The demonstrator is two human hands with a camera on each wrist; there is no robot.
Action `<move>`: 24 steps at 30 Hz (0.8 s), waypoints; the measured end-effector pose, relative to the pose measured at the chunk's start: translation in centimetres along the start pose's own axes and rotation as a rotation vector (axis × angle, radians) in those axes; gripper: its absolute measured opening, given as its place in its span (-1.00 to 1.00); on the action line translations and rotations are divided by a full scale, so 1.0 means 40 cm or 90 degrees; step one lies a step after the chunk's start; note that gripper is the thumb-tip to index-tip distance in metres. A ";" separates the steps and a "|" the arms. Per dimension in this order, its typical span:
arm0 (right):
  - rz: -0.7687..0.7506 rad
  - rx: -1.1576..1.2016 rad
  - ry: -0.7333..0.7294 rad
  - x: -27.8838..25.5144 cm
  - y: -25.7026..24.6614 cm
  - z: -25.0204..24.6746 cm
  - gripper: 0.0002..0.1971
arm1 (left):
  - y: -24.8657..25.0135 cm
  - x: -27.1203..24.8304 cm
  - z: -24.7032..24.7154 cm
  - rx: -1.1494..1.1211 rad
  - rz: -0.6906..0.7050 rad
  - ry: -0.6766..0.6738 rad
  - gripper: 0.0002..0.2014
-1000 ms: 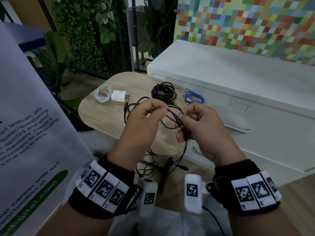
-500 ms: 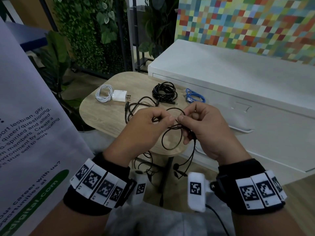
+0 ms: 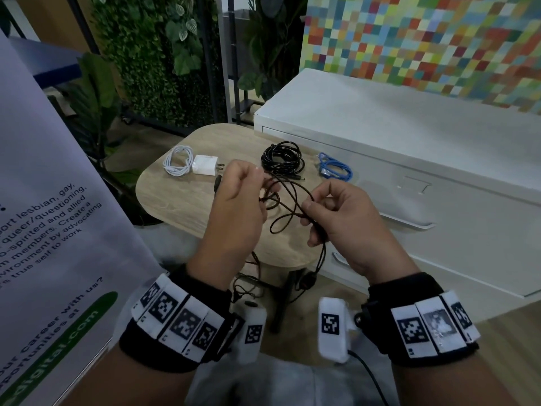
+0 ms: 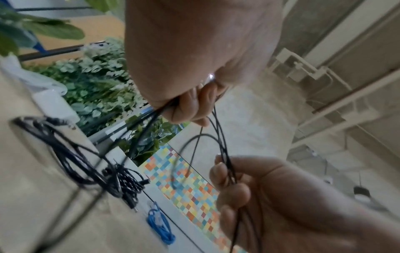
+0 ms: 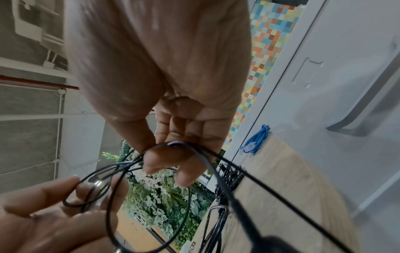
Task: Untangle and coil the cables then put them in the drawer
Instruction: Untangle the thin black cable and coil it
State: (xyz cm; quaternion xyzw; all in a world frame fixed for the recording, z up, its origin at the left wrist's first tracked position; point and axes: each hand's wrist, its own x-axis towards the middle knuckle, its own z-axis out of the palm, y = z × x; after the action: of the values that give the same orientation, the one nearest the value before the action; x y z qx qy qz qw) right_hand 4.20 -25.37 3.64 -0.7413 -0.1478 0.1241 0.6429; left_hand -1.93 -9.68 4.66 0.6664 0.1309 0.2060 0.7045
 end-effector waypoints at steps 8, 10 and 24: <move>-0.014 -0.022 -0.019 -0.007 -0.006 -0.002 -0.86 | -0.010 0.008 -0.035 0.231 -0.075 -0.203 -0.28; -0.023 -0.033 -0.029 -0.010 -0.009 0.001 -0.86 | -0.004 0.005 -0.031 0.294 -0.065 -0.246 -0.37; -0.025 -0.015 -0.017 -0.013 0.005 -0.014 -0.86 | -0.003 0.004 -0.034 0.093 -0.152 -0.235 -0.43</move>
State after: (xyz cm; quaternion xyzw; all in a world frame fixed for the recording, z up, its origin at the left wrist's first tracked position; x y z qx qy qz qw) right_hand 3.94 -26.10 3.52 -0.7440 -0.1725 0.1198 0.6343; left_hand -2.39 -8.39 4.43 0.7218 0.0924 -0.0146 0.6858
